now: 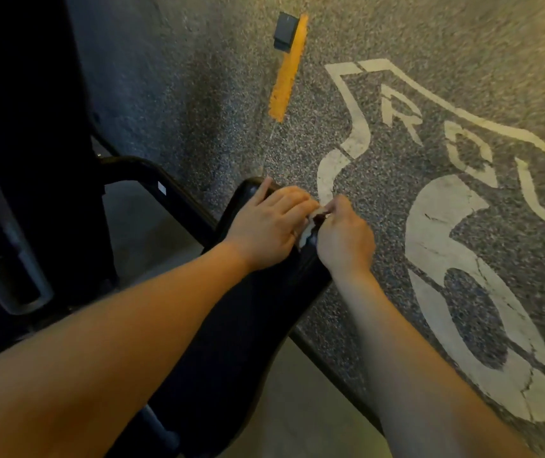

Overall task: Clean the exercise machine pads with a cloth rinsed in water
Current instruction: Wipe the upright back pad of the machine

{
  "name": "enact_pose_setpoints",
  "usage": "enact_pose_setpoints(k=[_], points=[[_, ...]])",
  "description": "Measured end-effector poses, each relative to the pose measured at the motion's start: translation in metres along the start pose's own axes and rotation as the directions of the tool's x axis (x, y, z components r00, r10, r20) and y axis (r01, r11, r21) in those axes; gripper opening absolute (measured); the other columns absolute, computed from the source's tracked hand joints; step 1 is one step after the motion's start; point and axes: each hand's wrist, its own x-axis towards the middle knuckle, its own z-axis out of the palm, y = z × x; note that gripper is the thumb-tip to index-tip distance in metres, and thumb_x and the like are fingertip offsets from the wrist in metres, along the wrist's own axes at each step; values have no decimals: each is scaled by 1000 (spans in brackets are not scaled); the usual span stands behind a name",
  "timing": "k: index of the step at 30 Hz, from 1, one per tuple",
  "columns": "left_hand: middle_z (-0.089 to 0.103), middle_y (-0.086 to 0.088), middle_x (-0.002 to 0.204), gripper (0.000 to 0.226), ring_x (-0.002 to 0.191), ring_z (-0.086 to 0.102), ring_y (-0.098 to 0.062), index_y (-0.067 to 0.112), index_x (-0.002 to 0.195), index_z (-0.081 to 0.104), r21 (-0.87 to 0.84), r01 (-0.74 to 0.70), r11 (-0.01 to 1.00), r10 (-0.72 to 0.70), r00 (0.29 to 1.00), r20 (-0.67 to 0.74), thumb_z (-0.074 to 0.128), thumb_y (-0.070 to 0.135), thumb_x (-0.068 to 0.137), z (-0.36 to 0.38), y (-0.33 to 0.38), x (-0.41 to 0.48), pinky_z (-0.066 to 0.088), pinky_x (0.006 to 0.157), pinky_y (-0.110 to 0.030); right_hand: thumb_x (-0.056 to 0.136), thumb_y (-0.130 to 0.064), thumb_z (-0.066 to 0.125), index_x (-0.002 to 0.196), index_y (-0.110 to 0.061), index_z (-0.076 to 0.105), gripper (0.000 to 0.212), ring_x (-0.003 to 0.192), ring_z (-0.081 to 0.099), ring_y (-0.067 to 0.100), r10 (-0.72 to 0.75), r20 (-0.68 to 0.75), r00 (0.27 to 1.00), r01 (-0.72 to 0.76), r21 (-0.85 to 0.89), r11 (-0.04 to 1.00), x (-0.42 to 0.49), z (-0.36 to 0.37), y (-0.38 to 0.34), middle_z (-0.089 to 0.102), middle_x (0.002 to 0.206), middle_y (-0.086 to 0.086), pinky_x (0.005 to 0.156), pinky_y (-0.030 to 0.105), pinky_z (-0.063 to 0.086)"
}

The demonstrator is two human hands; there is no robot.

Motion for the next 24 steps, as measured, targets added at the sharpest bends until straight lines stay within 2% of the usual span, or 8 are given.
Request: enact_pose_setpoints(k=[2,4,6,11,14,17,19,24], points=[[54,0,147,45,143,42,-21,21,143,54,30,54,998,-53,998,-39,33,36,106,2,-20,2,9,125,-52,103,-14,37,104,-27,49,17,69,45,29,3,6,1000,-3,-21,1000,1,2,4,51,77,2,61,39,30],[57,-3,143,47,140,46,-24,18,139,57,2,195,981,-194,979,-65,30,37,106,2,-41,2,15,124,-56,104,-14,37,107,-26,52,20,69,45,29,0,1,1000,0,-10,1000,2,5,5,51,76,2,61,38,32],[59,-4,140,49,136,49,-25,17,136,58,-63,296,953,-300,952,-60,27,38,106,3,-52,1,16,124,-55,104,-14,36,110,-24,54,22,71,47,29,-3,-15,1000,3,-2,1000,2,9,7,54,80,3,63,38,34],[60,-3,131,41,127,51,-25,18,127,58,-331,433,838,-487,868,-98,28,34,105,11,-48,9,18,124,-50,104,-14,36,110,-22,55,22,73,50,31,16,-36,999,-17,-15,1000,4,10,6,65,88,10,64,38,35],[54,-2,139,38,136,44,-24,21,131,56,-390,471,791,-557,819,-140,30,31,105,15,-32,9,14,123,-52,103,-14,38,109,-23,58,23,82,60,38,17,-51,999,-18,-28,999,4,13,4,70,94,15,64,39,35],[27,-4,165,49,155,16,-27,24,152,37,-305,477,824,-533,836,-131,29,30,104,18,-12,-5,7,124,-54,103,-15,35,106,-25,58,26,78,57,36,34,-46,998,-35,-33,999,4,14,2,70,93,13,64,41,39],[9,-4,170,58,157,0,-26,23,161,18,-226,437,870,-466,880,-91,29,31,105,26,5,-25,6,125,-55,103,-14,36,104,-24,59,25,80,60,38,10,-56,998,-12,-33,999,2,14,1,71,92,14,64,43,43],[-3,-2,170,62,157,-9,-21,25,162,0,-110,293,950,-293,956,15,27,35,107,37,26,-65,4,126,-52,104,-13,37,109,-19,58,23,82,63,40,-11,-41,999,8,-68,998,-4,9,-2,70,91,17,67,43,42]])
